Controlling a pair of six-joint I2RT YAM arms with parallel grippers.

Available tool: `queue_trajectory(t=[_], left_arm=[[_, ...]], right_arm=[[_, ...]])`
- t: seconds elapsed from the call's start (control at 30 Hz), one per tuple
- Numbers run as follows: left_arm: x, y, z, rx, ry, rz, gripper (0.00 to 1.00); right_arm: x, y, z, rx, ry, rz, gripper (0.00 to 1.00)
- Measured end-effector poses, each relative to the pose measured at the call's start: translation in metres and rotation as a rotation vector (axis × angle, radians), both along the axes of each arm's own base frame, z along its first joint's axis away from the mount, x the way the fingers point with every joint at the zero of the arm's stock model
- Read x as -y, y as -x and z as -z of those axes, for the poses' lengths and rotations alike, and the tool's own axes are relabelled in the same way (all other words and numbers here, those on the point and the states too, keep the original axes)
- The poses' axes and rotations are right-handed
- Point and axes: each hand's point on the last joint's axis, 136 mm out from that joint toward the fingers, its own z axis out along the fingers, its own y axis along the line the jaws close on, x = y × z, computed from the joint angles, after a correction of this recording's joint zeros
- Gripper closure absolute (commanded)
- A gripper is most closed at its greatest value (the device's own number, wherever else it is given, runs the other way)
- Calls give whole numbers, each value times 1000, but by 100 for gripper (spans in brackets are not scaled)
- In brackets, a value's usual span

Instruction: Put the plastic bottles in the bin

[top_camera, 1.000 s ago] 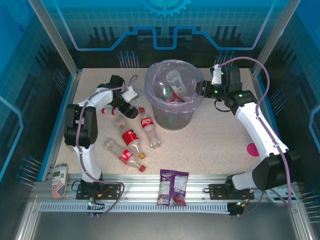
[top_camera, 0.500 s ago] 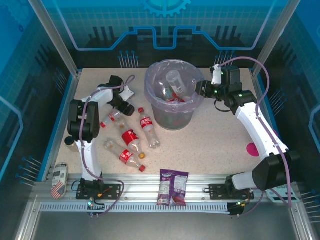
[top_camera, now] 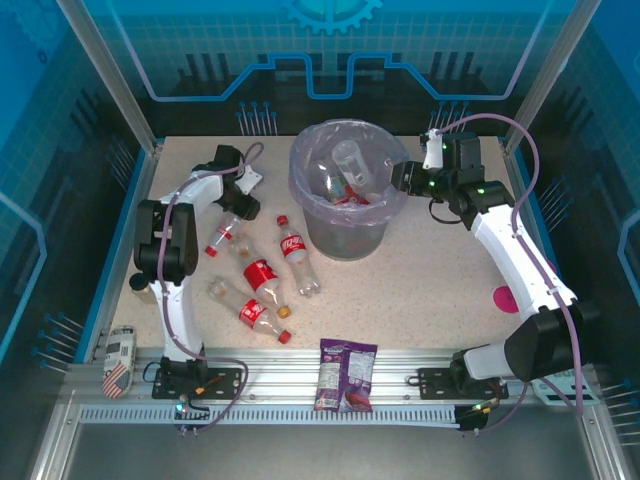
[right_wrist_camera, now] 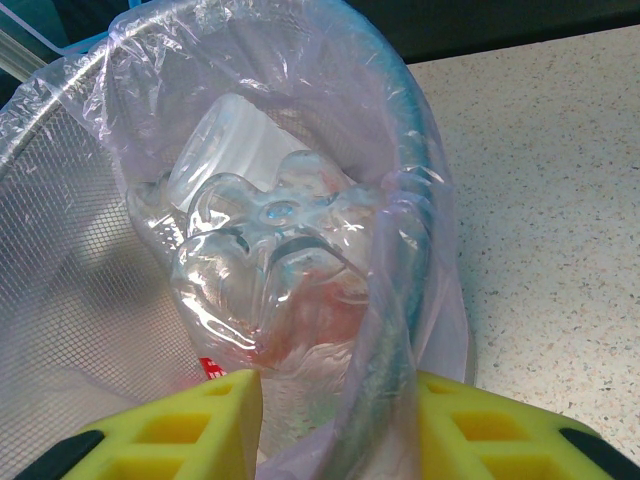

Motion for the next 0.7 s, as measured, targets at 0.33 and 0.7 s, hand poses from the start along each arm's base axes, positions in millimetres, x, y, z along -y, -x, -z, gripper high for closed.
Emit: queue_trajectory(t=[0.33,0.7], left_arm=[[-18,-8,-17,43,-74,-98,51],[-29,-20,-194,428,44,-354,48]], right_arm=[[0,0,-1,1,0,0,60],[0,0,-1,1,0,0,60]])
